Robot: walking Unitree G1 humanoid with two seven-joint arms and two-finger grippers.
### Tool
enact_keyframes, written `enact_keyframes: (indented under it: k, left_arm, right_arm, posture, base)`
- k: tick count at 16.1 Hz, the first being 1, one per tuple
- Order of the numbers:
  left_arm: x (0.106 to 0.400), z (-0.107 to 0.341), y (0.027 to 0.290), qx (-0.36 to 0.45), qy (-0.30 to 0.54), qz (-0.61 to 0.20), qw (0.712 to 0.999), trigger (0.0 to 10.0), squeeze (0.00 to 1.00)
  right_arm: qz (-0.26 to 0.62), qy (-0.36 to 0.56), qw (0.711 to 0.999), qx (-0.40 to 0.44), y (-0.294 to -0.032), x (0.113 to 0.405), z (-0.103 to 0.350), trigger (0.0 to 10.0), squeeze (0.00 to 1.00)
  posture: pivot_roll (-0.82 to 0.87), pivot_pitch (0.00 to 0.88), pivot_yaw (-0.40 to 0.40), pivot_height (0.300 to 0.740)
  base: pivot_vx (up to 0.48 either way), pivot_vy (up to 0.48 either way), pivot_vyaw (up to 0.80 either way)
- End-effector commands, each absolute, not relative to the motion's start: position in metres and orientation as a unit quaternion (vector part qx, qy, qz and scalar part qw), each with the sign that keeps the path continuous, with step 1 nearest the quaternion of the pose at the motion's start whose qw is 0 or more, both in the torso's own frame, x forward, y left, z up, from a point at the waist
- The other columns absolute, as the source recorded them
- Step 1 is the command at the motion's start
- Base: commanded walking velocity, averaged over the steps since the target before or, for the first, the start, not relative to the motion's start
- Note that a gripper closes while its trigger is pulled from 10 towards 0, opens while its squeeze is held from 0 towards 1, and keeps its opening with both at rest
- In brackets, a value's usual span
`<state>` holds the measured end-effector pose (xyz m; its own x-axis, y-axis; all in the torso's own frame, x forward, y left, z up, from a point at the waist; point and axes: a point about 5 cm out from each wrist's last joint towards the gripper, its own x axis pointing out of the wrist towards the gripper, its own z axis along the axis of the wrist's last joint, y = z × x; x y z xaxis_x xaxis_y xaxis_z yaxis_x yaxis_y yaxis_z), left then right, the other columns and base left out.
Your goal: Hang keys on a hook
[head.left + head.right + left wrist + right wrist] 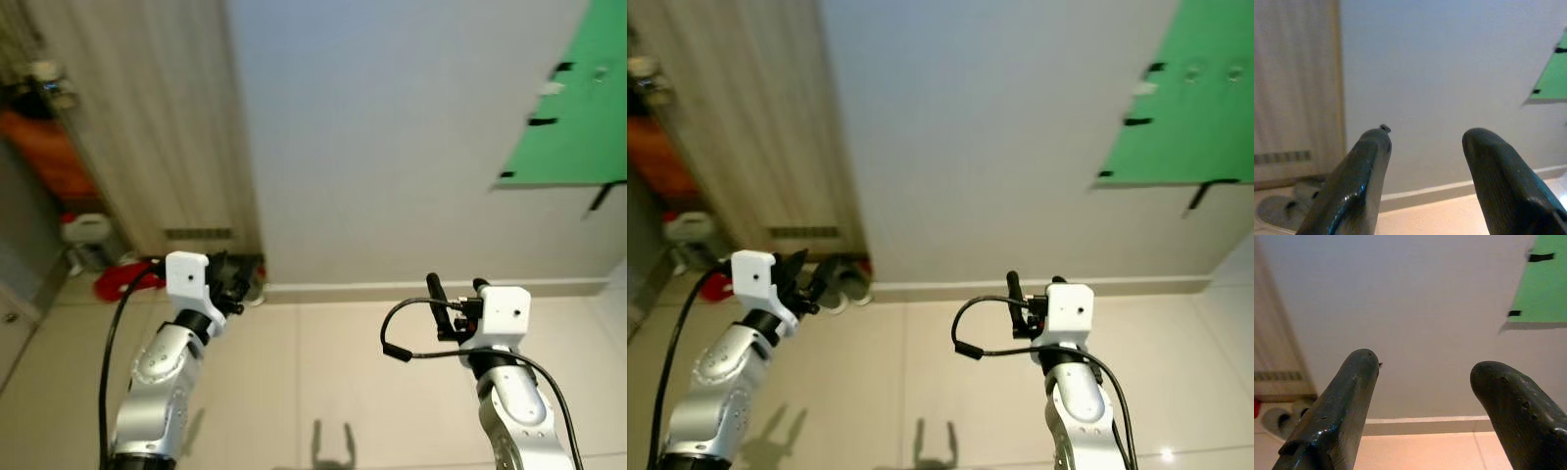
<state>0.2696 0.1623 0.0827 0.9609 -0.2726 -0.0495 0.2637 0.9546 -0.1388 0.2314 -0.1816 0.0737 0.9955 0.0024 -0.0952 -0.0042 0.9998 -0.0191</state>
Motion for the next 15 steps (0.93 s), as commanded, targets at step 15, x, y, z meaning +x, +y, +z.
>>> enact_keyframes:
  k: [15]
  left_arm:
    - [0.268,0.083,0.148,-0.053,0.032,-0.180,0.982,10.0,0.00]
  right_arm:
    - [-0.005,0.066,0.998,0.003,-0.192,0.233,0.067,10.0,0.00]
  posture:
    - [-0.11,0.000,0.033,0.710]
  base:
    - [0.229,-0.305,0.00]
